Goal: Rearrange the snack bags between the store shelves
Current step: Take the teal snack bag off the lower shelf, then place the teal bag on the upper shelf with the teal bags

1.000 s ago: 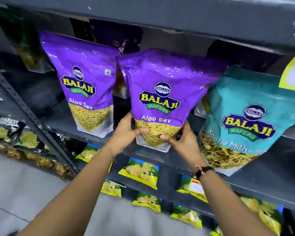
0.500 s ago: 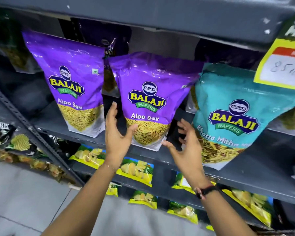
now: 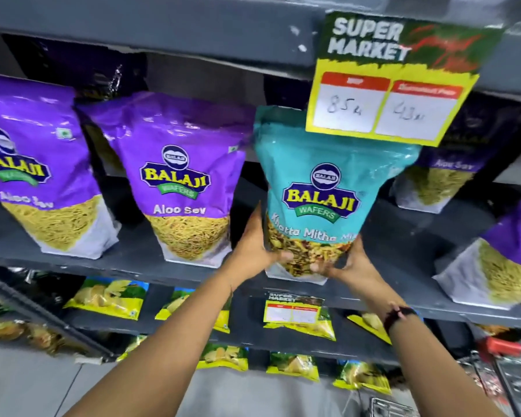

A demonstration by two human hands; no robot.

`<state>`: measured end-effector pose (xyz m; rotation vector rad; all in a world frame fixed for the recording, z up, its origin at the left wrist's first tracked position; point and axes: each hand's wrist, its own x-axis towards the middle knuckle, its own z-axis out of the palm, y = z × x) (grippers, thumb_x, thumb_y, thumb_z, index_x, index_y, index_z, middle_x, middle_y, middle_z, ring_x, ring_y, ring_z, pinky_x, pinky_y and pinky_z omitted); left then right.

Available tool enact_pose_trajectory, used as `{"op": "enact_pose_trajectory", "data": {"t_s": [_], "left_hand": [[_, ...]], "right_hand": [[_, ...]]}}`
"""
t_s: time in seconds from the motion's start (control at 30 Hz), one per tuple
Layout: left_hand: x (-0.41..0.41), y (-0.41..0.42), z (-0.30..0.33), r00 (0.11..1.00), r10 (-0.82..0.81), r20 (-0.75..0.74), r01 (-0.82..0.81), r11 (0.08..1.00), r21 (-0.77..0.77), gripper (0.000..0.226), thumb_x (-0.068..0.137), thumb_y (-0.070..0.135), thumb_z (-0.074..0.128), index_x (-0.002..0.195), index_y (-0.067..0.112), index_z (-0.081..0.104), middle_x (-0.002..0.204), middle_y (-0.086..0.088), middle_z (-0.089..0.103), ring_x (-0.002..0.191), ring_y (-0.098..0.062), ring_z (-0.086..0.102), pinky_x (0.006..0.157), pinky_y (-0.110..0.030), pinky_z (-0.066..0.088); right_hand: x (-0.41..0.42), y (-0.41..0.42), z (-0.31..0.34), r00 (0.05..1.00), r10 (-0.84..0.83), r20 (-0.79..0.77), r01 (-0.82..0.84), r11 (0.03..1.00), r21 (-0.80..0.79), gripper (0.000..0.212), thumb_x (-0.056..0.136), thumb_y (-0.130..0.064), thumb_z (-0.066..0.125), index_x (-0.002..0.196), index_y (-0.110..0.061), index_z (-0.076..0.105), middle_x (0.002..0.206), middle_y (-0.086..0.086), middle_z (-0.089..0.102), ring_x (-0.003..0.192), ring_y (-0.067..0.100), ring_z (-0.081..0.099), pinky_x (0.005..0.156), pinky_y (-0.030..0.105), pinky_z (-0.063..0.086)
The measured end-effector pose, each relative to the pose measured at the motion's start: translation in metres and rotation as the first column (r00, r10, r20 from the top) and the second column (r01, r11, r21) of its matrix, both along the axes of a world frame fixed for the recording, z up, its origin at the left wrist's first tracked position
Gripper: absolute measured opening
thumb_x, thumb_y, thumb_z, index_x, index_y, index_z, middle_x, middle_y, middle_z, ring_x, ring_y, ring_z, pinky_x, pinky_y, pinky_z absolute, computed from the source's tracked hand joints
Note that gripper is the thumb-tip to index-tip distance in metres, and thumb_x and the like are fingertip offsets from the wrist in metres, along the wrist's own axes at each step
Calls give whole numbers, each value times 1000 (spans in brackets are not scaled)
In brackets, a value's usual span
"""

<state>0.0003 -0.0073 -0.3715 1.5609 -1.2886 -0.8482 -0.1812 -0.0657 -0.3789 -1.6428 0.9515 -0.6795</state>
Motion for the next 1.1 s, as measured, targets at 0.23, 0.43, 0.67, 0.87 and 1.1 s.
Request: {"op": "enact_pose_trajectory", "data": {"t_s": [0.23, 0.43, 0.67, 0.87, 1.1], "left_hand": [[1, 2, 3, 999, 48, -17, -47, 998, 30, 78, 52, 4, 81, 120, 10, 43, 124, -14, 56, 116, -25, 49, 101, -39, 40], [-14, 53, 22, 999, 52, -15, -52, 998, -24, 80, 37, 16, 86, 109, 17, 49, 111, -4, 59, 109, -21, 54, 97, -41, 44], [-16, 122, 76, 998, -16, 56, 23, 990, -142, 70, 34, 23, 87, 93, 35, 50, 99, 18, 61, 93, 4, 58, 81, -5, 44], [-14, 142, 165, 993, 24, 120, 14, 952, -307, 71, 39, 13, 89, 89, 41, 46, 94, 21, 57, 81, 15, 56, 71, 2, 41], [-19, 119, 278, 998, -6, -66, -34, 808, -588, 81, 17, 60, 81, 86, 31, 51, 90, 11, 65, 81, 2, 63, 77, -16, 51]], "right_hand": [[-5, 7, -1, 996, -82, 31, 81, 996, 24, 67, 57, -5, 80, 111, -21, 43, 107, -4, 61, 100, 11, 59, 71, 6, 50], [-24, 59, 17, 995, -86, 48, 88, 996, -32, 68, 54, -2, 81, 108, -20, 45, 100, -12, 61, 90, -5, 61, 70, 7, 50], [-41, 123, 73, 999, -43, -3, 42, 976, -213, 61, 54, -6, 82, 96, -30, 45, 92, -22, 57, 76, -24, 54, 63, 0, 44], [-43, 142, 167, 998, -15, 55, 39, 888, -457, 67, 51, -19, 84, 96, -39, 37, 93, -30, 51, 79, -29, 50, 66, -4, 39], [-41, 126, 279, 970, 26, 240, 128, 789, -600, 62, 48, -45, 77, 97, -40, 39, 102, -26, 54, 93, -13, 56, 86, 20, 46]]}}
